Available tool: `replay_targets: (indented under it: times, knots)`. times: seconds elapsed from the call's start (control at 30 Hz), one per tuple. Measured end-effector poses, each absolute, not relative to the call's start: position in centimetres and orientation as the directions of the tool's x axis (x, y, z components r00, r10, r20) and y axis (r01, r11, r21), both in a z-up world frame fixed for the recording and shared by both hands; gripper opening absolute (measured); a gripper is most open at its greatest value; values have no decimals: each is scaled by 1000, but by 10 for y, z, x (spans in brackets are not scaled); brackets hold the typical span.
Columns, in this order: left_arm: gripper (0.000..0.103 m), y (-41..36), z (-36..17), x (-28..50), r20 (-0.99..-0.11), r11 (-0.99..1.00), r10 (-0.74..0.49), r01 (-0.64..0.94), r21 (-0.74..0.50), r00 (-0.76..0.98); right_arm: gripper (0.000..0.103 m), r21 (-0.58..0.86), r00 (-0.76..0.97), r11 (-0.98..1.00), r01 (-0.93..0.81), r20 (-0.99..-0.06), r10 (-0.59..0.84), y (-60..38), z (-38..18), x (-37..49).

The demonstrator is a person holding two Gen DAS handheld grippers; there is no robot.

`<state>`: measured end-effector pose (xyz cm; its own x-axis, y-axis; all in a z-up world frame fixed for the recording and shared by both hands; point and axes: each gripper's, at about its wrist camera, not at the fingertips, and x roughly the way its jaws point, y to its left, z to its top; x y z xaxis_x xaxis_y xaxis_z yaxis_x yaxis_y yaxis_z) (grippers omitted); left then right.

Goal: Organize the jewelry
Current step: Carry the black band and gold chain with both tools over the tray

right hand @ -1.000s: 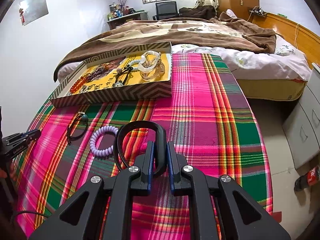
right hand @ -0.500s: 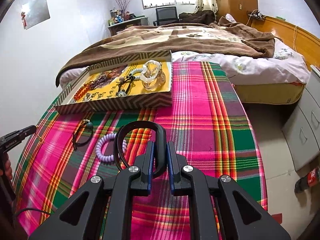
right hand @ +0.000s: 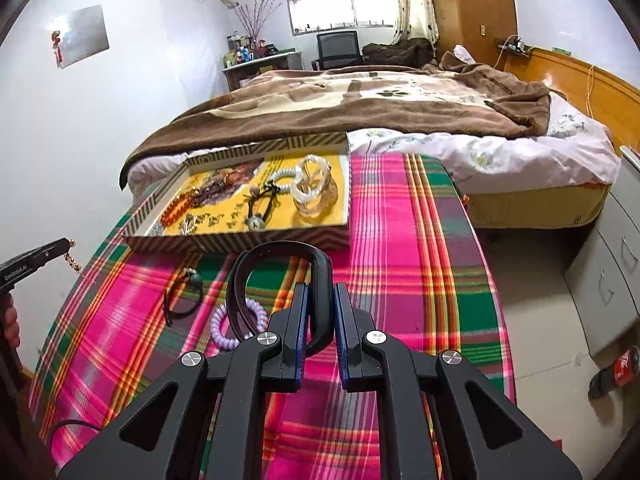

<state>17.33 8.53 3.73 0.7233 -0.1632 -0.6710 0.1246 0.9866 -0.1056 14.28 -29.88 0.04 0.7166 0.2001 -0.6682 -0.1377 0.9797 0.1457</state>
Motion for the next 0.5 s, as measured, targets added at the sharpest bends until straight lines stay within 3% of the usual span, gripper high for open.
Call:
replay_targets:
  times: [0.5]
  knots:
    - [10, 63, 48, 239, -654, 977, -215, 158, -145, 725, 13, 169, 721, 969, -178, -648, 246, -284, 35, 241]
